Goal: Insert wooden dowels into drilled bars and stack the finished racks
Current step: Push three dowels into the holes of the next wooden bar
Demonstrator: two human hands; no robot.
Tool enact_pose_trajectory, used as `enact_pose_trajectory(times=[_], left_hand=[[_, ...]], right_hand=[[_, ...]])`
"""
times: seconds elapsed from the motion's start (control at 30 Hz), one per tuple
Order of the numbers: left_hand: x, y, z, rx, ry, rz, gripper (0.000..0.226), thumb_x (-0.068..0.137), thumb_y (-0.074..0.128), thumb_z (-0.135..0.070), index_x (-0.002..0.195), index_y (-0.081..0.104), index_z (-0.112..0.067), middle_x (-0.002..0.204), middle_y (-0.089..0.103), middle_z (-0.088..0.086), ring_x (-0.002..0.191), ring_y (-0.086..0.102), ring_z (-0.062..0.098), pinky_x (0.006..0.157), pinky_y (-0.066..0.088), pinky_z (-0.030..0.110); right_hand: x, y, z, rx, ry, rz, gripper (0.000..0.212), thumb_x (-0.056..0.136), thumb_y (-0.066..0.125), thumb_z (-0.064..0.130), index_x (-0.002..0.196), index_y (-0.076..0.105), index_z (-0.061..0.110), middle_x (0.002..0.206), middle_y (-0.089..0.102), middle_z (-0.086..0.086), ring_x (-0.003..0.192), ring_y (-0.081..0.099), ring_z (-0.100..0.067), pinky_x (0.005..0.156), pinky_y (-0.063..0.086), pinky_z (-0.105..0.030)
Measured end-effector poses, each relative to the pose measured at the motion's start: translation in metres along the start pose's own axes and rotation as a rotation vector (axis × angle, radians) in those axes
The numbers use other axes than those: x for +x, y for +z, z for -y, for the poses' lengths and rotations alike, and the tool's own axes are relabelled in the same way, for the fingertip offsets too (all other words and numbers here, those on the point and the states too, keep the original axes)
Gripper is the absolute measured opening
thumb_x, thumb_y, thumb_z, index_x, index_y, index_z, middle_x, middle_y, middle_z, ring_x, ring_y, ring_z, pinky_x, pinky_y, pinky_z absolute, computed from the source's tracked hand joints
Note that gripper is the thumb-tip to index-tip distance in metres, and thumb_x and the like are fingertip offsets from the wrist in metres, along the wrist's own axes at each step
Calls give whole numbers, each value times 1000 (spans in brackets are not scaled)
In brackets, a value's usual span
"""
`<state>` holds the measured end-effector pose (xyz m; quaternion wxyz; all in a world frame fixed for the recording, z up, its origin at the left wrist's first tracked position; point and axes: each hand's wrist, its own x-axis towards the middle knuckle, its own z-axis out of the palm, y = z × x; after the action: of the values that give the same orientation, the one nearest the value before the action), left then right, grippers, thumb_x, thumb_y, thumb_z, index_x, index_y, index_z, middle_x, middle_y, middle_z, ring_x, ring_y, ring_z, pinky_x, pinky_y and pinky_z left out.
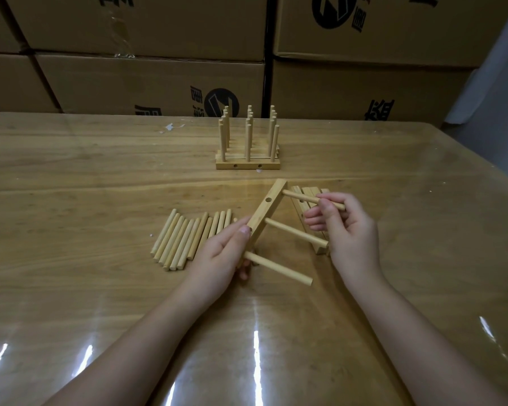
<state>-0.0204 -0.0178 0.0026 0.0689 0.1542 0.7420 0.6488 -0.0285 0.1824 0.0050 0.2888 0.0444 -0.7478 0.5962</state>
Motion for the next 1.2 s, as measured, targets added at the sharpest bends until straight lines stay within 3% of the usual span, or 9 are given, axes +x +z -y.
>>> enact_pose_trajectory(times=[0.1,0.23,0.33,0.43,0.6,0.77,0.9,1.07,1.2], left_hand=[[0,1,2,7,17,0,36,91,40,-40,124,54,-40,71,57,-11,61,54,2,56,48,20],[1,0,4,-1,29,20,31,98,36,-33,121,57,-36,66,60,-20,58,52,-5,52,40,9],[6,-2,4,-148,-25,-52,31,102,35,-28,115,63,-30,59,56,-11,47,47,2,43,37,13],[9,-5,7,-294,-13,-87,32,102,34,-26,113,61,-14,62,53,3,45,42,11,41,36,20],[11,-9,6,-455,-17,-33,33,89,53,-34,109,63,-11,92,71,5,73,66,14,54,53,22],[12,-14,4,-537,-25,24,33,82,60,-37,107,70,-17,117,69,9,96,69,16,67,56,25],[14,-14,8,-591,-12,38,45,85,59,-21,123,50,0,121,66,13,111,64,26,81,55,29],[14,-12,8,-555,-7,61,45,83,63,-21,122,57,2,123,64,17,117,59,30,97,50,43],[13,-10,11,-546,-29,20,33,80,68,-17,111,66,-7,116,68,16,111,63,31,88,55,39]], right_hand=[[0,-1,2,-4,-9,9,17,95,50,13,96,60,26,79,69,1,75,68,-12,67,56,-25],[-1,0,6,95,27,39,18,94,49,22,112,54,22,86,70,-3,84,68,-14,73,57,-29],[-2,2,10,165,33,56,30,94,44,32,122,45,23,91,71,-1,88,68,-13,71,54,-22],[-5,6,10,141,38,108,20,94,43,27,113,51,27,84,70,0,83,68,-14,67,54,-24],[-12,10,9,54,34,300,16,94,48,15,98,60,25,80,68,8,76,66,-5,63,51,-16],[-20,17,15,97,64,399,11,91,54,30,94,64,30,87,69,7,83,67,-10,67,54,-22],[-24,22,17,122,117,447,17,87,63,21,95,63,36,91,68,8,85,66,-13,69,57,-29],[-24,24,16,147,209,373,26,83,67,11,100,62,30,90,68,4,88,66,-13,77,56,-30],[-24,24,19,148,232,368,23,83,66,10,97,64,29,94,69,1,87,67,-12,76,54,-23]])
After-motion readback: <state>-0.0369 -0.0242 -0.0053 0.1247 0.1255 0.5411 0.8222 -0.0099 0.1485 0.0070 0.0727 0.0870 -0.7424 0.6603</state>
